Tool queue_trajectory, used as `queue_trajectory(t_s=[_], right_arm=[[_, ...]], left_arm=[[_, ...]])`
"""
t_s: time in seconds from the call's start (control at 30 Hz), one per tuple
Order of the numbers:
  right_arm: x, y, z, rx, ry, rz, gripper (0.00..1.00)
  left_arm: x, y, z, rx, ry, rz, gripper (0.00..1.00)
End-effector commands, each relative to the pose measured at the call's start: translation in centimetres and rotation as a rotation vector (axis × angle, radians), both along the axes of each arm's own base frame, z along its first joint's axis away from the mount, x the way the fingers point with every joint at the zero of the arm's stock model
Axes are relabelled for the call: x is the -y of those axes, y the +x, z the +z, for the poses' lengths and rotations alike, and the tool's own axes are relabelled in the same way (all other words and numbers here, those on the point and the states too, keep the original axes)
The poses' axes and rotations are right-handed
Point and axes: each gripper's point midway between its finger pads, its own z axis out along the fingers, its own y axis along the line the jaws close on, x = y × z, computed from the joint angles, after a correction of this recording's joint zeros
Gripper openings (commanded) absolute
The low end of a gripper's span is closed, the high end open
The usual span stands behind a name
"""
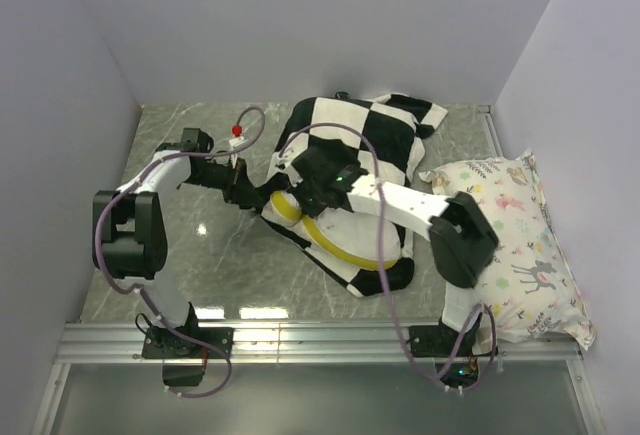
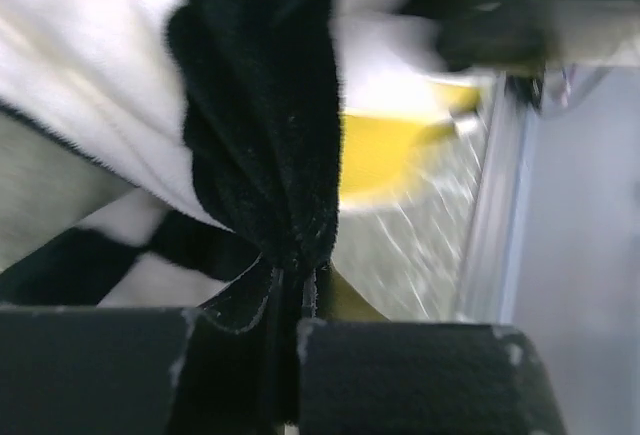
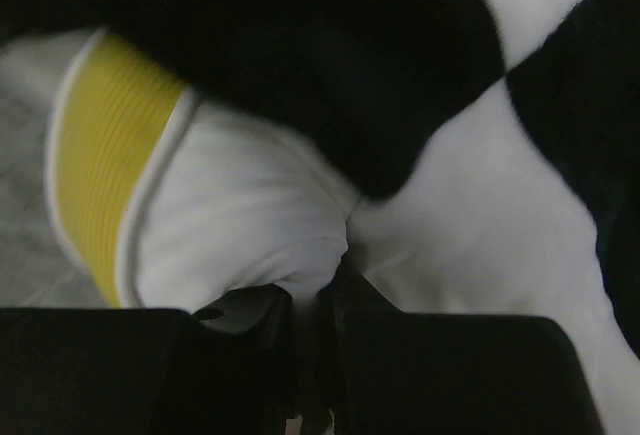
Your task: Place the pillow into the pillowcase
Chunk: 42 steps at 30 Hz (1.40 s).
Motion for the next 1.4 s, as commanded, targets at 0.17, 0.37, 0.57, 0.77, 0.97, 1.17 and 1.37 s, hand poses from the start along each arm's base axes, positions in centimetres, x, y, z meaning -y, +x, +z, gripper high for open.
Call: queue_trajectory(t_s=[0.17, 0.37, 0.57, 0.77, 0.97, 1.17, 1.37], right_arm=[[5.1, 12.9, 2.2, 0.405, -0.095, -0.587, 0.0], [12.6, 19.2, 8.6, 0.556, -0.036, -0.89, 0.0], [7.0, 16.8, 2.5, 0.417, -0.034, -0.679, 0.0], [-1.7, 5.6, -1.9, -0.006, 0.003, -0.136, 0.33], [4.0, -3.3, 5.6, -0.083, 0.075, 0.104, 0.73], [12.0, -7.9, 8.2, -0.187, 0.151, 0.03, 0.75], [21.3, -8.7, 1.7, -0.338, 0.029, -0.22, 0.74]], left_arm=[[-0.1, -10.8, 3.5, -0.202, -0.06, -0.136, 0.01], [-0.8, -11.4, 4.3, -0.188, -0.018, -0.104, 0.0], [-1.0, -10.2, 4.9, -0.185, -0.013, -0.083, 0.0], [-0.8, -7.6, 5.8, -0.199, -0.069, -0.024, 0.0], [-1.1, -5.9, 5.4, -0.2, -0.091, 0.021, 0.0], [-1.2, -5.3, 4.5, -0.199, -0.078, 0.042, 0.0], [-2.0, -3.8, 4.3, -0.179, -0.049, 0.076, 0.0]])
